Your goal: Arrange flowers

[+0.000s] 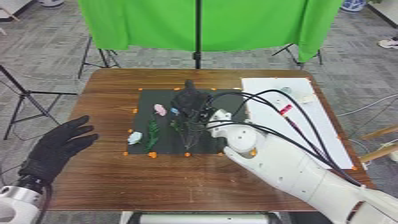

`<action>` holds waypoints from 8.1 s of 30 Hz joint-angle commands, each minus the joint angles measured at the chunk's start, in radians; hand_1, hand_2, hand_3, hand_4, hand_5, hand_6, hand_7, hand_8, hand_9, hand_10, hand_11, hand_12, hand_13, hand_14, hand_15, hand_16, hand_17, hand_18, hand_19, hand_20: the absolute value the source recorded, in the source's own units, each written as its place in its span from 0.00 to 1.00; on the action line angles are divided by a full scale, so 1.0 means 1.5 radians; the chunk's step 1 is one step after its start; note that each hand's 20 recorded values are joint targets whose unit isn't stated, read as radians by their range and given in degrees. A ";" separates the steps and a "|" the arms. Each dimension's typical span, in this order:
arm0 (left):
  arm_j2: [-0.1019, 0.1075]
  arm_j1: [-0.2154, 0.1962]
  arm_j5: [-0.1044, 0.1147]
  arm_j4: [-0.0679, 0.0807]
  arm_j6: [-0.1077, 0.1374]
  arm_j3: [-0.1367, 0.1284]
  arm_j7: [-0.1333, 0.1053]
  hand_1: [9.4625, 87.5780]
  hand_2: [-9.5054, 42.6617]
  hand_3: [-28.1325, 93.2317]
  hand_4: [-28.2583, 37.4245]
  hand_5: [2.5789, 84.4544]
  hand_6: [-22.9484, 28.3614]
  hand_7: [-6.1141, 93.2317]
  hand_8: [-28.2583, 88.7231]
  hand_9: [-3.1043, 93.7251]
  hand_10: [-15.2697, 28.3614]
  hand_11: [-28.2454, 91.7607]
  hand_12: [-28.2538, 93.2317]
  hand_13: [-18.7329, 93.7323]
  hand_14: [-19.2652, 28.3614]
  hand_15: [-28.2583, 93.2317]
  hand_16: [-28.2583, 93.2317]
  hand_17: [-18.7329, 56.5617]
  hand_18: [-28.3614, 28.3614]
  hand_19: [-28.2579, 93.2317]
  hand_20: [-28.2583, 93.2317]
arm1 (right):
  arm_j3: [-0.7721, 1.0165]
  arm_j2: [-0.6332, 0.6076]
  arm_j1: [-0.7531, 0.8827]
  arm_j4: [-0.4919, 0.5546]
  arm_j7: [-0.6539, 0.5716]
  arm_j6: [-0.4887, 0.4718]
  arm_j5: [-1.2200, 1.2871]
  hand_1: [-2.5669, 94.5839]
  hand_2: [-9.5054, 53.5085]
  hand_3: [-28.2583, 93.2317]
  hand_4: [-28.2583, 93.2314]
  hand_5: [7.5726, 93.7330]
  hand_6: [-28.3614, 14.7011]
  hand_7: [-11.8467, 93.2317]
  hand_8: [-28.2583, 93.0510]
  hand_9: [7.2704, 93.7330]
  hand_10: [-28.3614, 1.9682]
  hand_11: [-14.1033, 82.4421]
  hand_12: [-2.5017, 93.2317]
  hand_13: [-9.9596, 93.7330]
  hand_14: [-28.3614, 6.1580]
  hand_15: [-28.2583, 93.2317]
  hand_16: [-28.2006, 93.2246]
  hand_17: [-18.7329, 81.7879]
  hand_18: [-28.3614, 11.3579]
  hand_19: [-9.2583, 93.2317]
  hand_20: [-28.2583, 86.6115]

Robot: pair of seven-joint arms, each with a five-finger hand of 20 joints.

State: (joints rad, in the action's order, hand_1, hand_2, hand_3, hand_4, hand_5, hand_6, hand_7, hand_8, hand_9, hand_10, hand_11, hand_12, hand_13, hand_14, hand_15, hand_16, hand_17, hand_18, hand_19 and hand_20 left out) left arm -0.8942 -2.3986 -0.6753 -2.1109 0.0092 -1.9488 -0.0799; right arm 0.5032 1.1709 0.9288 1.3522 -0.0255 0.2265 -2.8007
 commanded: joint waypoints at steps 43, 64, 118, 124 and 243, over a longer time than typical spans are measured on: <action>-0.046 -0.016 -0.024 -0.004 -0.020 -0.028 0.027 0.21 0.16 0.81 0.02 0.39 0.55 0.26 0.16 0.36 0.67 0.44 0.36 0.42 0.76 0.52 0.21 0.16 0.91 0.66 0.23 | 0.282 -0.262 0.202 0.078 -0.229 -0.036 0.125 0.38 0.00 0.96 0.00 0.49 0.62 0.52 0.07 0.53 0.56 0.58 0.29 0.66 0.61 0.70 0.39 0.46 0.25 0.83 0.62; -0.048 -0.016 -0.021 -0.006 -0.015 -0.027 0.024 0.21 0.16 0.81 0.02 0.39 0.55 0.26 0.16 0.36 0.67 0.44 0.36 0.42 0.77 0.52 0.21 0.16 0.91 0.66 0.23 | 0.245 -0.227 0.161 0.020 -0.245 -0.047 0.088 0.41 0.00 0.92 0.00 0.51 0.66 0.55 0.06 0.59 0.63 0.60 0.36 0.68 0.62 0.76 0.42 0.46 0.24 0.85 0.64; -0.034 0.004 -0.020 0.006 -0.027 -0.011 0.044 0.21 0.16 0.81 0.02 0.39 0.55 0.26 0.16 0.36 0.67 0.44 0.36 0.42 0.76 0.52 0.21 0.16 0.91 0.66 0.23 | 0.145 -0.055 0.152 0.138 -0.045 -0.009 0.114 0.53 0.00 0.90 0.00 0.72 0.68 0.58 0.22 0.89 0.74 0.36 0.56 0.79 0.65 0.74 0.51 0.53 0.24 0.89 0.66; -0.035 0.002 -0.020 0.006 -0.026 -0.014 0.042 0.21 0.16 0.81 0.02 0.39 0.55 0.26 0.16 0.36 0.67 0.44 0.36 0.42 0.76 0.52 0.21 0.16 0.91 0.66 0.23 | 0.128 -0.057 0.155 0.137 -0.052 -0.012 0.093 0.53 0.00 0.89 0.00 0.71 0.69 0.58 0.22 0.89 0.74 0.36 0.56 0.79 0.65 0.74 0.51 0.52 0.24 0.89 0.66; -0.040 -0.002 -0.021 0.004 -0.025 -0.019 0.037 0.21 0.17 0.81 0.02 0.39 0.55 0.26 0.16 0.36 0.67 0.45 0.36 0.42 0.77 0.52 0.21 0.16 0.91 0.66 0.23 | 0.144 -0.153 0.121 0.019 -0.012 0.046 0.075 0.50 0.00 0.91 0.00 0.65 0.75 0.62 0.17 0.85 0.81 0.33 0.52 0.77 0.76 0.68 0.51 0.40 0.30 0.69 0.56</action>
State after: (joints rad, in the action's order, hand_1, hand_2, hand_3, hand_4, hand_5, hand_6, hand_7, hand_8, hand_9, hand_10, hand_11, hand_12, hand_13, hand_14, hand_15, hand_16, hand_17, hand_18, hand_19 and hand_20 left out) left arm -0.9582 -2.3925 -0.7070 -2.1122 -0.0273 -1.9830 -0.0215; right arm 0.7184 0.9358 1.1222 1.4192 -0.0348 0.3044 -2.6414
